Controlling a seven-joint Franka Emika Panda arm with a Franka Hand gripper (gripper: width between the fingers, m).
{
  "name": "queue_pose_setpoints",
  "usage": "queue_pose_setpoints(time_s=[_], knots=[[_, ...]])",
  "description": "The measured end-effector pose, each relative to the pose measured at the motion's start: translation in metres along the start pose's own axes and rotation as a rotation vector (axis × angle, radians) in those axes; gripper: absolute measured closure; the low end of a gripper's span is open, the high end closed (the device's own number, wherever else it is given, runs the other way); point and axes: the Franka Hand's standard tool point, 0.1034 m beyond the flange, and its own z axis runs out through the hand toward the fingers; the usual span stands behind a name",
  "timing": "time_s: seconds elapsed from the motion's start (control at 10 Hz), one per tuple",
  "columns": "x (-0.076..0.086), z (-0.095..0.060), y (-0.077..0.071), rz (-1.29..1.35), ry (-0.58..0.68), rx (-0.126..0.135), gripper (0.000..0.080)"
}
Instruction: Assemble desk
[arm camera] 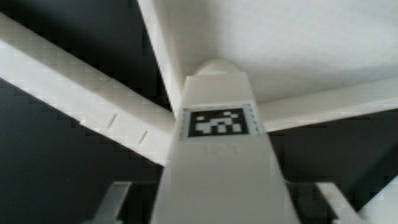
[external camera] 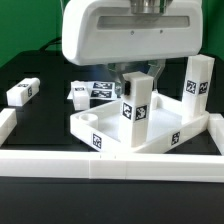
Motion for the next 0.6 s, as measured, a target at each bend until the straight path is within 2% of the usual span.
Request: queue_pose_setpoints(time_s=[0.4,0.6], knots=[[-0.009,-0.001,0.016,0.263,-0.005,-0.015,0.0495],[-0.011,-0.001,0.02,0.295,-0.006,-0.019,0.0495]])
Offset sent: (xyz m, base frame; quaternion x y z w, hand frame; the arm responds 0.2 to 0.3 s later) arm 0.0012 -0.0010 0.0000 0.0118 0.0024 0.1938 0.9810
